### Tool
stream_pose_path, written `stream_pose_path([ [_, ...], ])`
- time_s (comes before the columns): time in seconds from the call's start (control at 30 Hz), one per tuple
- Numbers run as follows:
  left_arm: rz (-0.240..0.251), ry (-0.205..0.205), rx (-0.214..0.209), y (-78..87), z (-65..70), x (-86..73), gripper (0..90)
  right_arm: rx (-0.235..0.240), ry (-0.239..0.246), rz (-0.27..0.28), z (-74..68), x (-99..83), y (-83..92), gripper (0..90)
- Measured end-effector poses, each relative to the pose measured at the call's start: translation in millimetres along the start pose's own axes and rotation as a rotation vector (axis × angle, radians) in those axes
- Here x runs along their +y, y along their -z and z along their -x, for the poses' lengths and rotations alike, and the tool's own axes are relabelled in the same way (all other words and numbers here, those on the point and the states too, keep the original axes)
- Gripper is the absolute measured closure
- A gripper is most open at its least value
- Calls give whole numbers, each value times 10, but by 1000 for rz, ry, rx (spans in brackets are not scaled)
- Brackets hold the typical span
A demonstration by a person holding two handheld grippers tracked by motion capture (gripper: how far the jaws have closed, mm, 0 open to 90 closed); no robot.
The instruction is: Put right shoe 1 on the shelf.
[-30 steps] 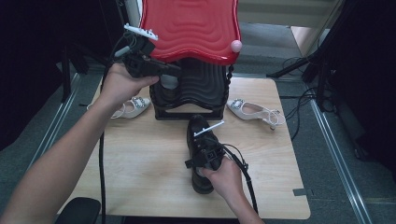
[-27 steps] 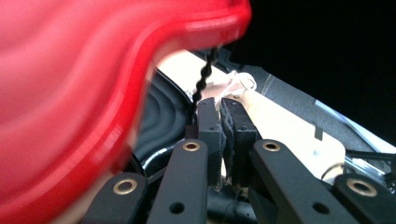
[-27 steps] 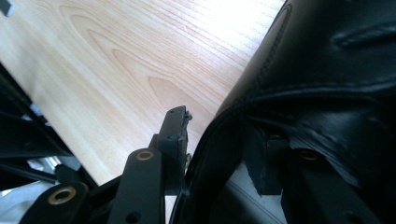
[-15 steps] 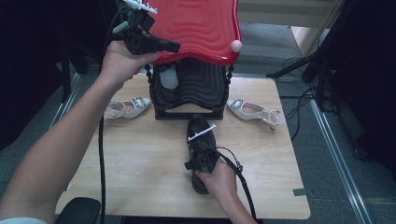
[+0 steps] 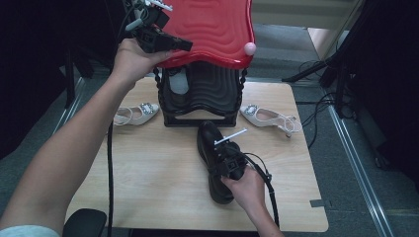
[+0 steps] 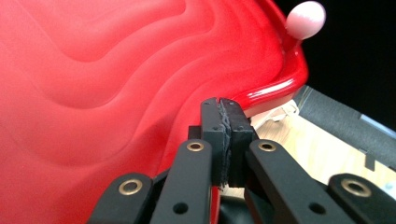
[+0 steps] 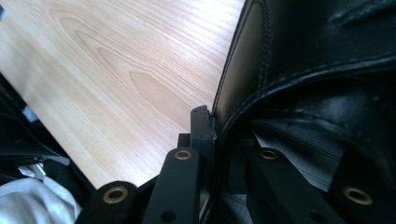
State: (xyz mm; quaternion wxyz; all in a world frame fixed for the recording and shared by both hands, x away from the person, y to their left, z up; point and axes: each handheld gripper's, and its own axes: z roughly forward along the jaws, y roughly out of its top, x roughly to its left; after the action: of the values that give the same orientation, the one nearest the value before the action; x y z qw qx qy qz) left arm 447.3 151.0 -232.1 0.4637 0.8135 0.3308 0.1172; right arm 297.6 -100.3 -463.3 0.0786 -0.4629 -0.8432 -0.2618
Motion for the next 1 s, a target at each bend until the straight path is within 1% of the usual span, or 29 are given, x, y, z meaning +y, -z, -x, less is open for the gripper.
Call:
stream_pose_path([
  [0.1,-6,0,13,-19,-17,-5,900,22,-20,30,74,-31,113,873],
  [0.13,-9,1,20,-25,-19,-8,900,23,-21,41,92,-41,154,874],
  [0.17,-9,3,21,-34,-22,-9,900,14,-24,65,116,-56,235,876],
  [0.23,-14,9,25,-49,-21,-13,900,20,-32,71,135,-60,267,877],
  [0.27,-14,12,24,-55,-20,-14,900,41,-45,79,165,-63,305,877],
  [0.33,-19,4,24,-63,-30,-17,900,80,-60,94,206,-67,348,877],
  [0.37,-19,7,24,-68,-32,-20,896,97,-55,101,222,-67,371,877],
  [0.4,-23,7,26,-69,-38,-23,877,106,-58,102,223,-68,397,877],
  [0.43,-20,8,26,-75,-43,-26,878,108,-53,110,223,-69,422,877],
  [0.5,-21,4,37,-83,-42,-27,900,125,-51,120,221,-74,507,877],
  [0.53,-27,5,39,-88,-41,-25,900,125,-51,120,221,-74,507,877],
  [0.57,-27,1,45,-94,-38,-25,900,134,-58,125,221,-76,544,877],
  [0.6,-30,1,51,-100,-34,-25,900,143,-55,130,223,-77,578,877],
  [0.63,-32,0,52,-106,-33,-23,900,156,-54,132,201,-77,655,876],
  [0.67,-32,-2,54,-106,-33,-22,900,156,-54,132,201,-77,655,876],
  [0.7,-32,4,54,-107,-32,-22,900,158,-41,142,188,-77,687,876],
  [0.77,-31,-14,62,-110,-32,-30,900,171,-29,157,157,-86,757,877],
  [0.8,-36,-17,66,-111,-29,-31,900,176,-34,166,141,-94,795,876],
  [0.83,-35,-19,67,-111,-26,-31,900,187,-26,180,133,-100,824,876],
  [0.9,-36,-11,67,-113,-22,-30,900,201,-22,189,105,-100,886,876],
  [1.0,-37,-8,65,-115,-23,-28,900,198,-7,203,53,-69,971,876],
])
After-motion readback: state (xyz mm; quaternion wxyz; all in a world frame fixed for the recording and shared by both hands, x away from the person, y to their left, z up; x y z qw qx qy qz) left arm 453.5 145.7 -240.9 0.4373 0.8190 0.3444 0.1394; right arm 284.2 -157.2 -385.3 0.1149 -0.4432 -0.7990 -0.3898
